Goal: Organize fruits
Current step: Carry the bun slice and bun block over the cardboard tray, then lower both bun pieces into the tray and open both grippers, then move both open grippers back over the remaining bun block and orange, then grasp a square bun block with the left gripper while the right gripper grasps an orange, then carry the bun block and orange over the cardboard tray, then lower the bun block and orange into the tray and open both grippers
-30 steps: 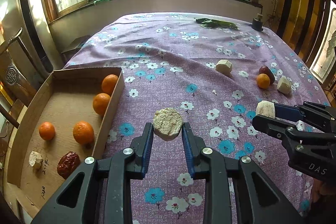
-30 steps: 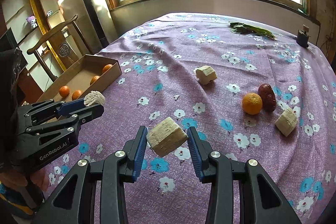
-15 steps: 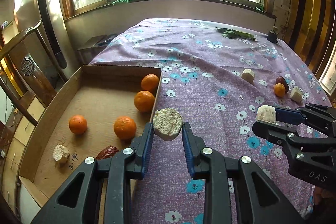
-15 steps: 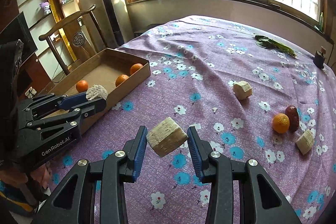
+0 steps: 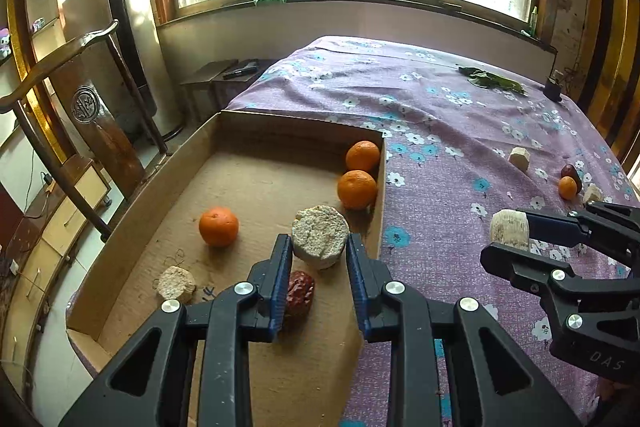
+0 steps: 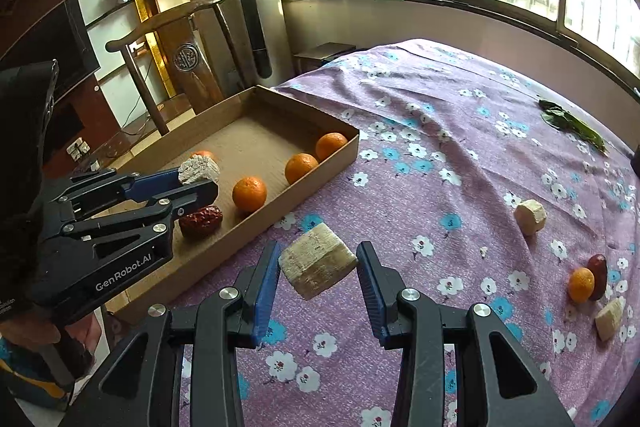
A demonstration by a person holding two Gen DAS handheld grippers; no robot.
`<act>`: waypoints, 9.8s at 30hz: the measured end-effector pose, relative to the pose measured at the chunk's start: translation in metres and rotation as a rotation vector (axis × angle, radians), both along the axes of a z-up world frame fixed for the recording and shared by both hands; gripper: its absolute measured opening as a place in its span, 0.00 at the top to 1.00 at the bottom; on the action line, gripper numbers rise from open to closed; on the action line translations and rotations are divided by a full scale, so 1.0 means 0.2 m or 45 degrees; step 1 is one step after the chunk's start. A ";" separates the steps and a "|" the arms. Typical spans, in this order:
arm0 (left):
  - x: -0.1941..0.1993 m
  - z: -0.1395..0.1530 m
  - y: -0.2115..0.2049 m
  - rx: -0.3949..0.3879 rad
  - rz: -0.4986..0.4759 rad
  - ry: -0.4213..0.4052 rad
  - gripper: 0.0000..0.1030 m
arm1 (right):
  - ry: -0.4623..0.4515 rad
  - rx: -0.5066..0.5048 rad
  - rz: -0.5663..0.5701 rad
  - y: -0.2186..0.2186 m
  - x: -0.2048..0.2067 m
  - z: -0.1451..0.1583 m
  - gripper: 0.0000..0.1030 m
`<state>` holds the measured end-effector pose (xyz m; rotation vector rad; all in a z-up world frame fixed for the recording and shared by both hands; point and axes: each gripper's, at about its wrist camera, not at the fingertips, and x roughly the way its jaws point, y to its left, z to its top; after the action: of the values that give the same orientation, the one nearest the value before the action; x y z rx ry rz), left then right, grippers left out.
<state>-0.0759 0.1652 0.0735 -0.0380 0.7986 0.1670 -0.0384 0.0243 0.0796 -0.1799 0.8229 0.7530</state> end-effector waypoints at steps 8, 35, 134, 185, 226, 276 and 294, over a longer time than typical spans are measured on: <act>-0.03 0.00 0.16 -0.014 0.067 0.007 0.74 | -0.009 -0.015 0.076 0.13 -0.02 0.01 0.58; 0.02 -0.11 0.58 -0.100 0.254 0.136 0.74 | 0.142 -0.051 0.487 0.70 -0.21 -0.18 0.58; 0.98 -0.25 -1.13 0.014 -0.489 0.180 0.18 | 0.204 0.147 -0.586 -1.22 0.25 -0.24 0.31; 0.23 -0.05 -0.65 0.029 -0.229 0.035 0.67 | 0.076 0.057 -0.405 -0.72 0.08 -0.10 0.65; -0.02 0.01 0.12 0.028 0.133 -0.023 0.67 | 0.012 -0.042 0.051 0.16 0.00 -0.01 0.64; 0.01 -0.12 0.45 -0.069 0.295 0.117 0.32 | 0.099 -0.135 0.194 0.69 0.31 -0.18 0.54; 0.00 0.01 0.14 -0.053 0.181 0.012 0.18 | 0.056 -0.039 -0.065 0.06 0.16 -0.06 0.41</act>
<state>-0.0761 0.1939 0.0748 -0.1334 0.8091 0.2848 -0.0060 0.0362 0.0684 -0.1696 0.8783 0.6991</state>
